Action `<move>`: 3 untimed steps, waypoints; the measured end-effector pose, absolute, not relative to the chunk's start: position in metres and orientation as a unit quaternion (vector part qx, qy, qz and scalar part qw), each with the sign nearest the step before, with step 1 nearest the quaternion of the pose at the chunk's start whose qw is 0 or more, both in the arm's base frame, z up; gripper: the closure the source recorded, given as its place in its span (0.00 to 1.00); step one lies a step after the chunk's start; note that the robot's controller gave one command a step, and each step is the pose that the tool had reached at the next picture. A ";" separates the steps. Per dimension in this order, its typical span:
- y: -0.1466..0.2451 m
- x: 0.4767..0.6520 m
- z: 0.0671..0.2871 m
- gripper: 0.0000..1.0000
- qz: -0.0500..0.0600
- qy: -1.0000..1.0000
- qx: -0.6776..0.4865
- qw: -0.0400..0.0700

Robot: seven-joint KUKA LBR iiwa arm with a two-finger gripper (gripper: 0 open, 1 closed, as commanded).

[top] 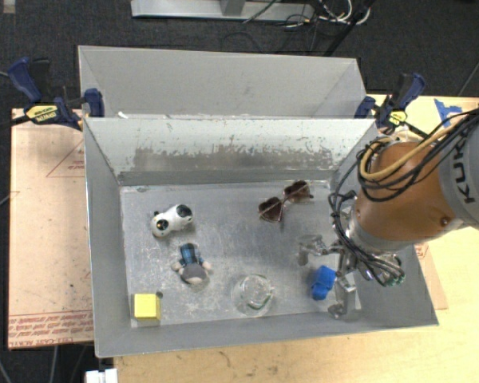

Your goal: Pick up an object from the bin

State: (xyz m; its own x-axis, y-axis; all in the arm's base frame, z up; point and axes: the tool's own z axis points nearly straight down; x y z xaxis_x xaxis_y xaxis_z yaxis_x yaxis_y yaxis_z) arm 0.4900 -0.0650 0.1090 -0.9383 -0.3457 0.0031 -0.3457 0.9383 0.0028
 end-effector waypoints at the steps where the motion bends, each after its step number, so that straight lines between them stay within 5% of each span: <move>1: -0.076 0.490 0.106 0.00 0.000 -0.975 0.222 0.000; 2: -0.095 0.501 0.069 0.00 0.000 -0.956 0.292 -0.002; 3: -0.093 0.493 0.070 1.00 -0.001 -0.957 0.291 0.000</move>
Offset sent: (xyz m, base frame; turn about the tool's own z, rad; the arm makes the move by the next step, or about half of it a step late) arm 0.0090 -0.0306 -0.0390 -0.2427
